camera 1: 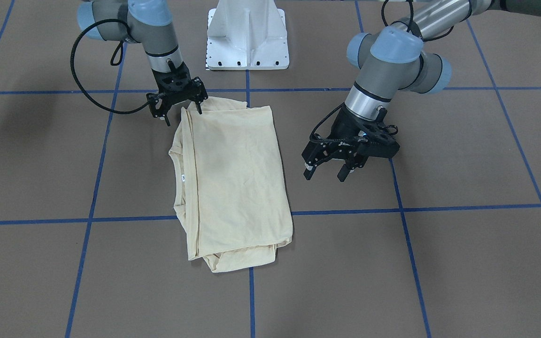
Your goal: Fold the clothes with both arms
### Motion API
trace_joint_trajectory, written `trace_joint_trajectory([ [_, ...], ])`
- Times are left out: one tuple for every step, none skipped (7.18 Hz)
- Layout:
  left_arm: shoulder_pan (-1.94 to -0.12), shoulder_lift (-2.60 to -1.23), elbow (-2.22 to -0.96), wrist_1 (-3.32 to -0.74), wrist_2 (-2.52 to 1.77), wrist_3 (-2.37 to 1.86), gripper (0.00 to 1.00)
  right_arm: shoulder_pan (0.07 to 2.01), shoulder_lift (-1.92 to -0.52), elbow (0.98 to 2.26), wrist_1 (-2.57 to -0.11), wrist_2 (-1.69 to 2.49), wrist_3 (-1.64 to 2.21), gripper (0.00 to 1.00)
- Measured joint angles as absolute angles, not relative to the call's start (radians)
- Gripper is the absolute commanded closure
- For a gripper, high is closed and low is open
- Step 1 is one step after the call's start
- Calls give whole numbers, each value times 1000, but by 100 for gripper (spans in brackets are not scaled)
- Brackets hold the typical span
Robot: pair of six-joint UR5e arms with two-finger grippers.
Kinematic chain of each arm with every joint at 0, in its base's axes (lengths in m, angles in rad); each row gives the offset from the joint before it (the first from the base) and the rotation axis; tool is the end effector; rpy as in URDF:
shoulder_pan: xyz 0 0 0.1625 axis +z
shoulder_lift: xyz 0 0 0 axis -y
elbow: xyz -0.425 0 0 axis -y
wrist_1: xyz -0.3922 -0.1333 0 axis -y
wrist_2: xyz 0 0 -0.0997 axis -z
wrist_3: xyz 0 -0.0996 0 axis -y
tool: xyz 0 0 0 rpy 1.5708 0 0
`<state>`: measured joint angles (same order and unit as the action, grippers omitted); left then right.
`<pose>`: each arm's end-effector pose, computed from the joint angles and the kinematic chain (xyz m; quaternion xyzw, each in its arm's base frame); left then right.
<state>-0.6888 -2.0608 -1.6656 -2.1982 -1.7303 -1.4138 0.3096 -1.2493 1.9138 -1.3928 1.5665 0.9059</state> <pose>0.4303 -0.5065 0.2621 0.1733 0.5447 -0.1715 0.8024 -0.5152 -0.3052 0.3158 0.1932 -0.3604 -0.1604 0.8984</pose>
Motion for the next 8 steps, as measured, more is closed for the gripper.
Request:
trace_joint_trajectory([
  [-689, -2061, -1666, -2198, -1730, -1413, 0, 311, -1235, 1893, -1401, 1567, 905, 0],
  [-688, -2061, -1666, -2198, -1730, -1413, 0, 310, -1231, 1884, -1418, 1568, 905, 0],
  [-688, -2062, -1666, -2199, -1730, -1413, 0, 308, -1231, 1882, -1439, 1569, 904, 0],
  [-688, -2062, -1666, -2199, -1730, -1414, 0, 307, -1230, 1882, -1456, 1573, 903, 0],
  [-687, -2063, -1666, -2199, -1730, -1414, 0, 307, -1231, 1882, -1465, 1583, 902, 0],
  [-687, -2063, -1666, -2198, -1730, -1414, 0, 309, -1233, 1881, -1470, 1589, 902, 0],
  [-687, -2064, -1667, -2198, -1730, -1414, 0, 311, -1236, 1880, -1472, 1591, 901, 0],
  [-687, -2065, -1667, -2198, -1730, -1414, 0, 314, -1239, 1879, -1474, 1592, 900, 0],
])
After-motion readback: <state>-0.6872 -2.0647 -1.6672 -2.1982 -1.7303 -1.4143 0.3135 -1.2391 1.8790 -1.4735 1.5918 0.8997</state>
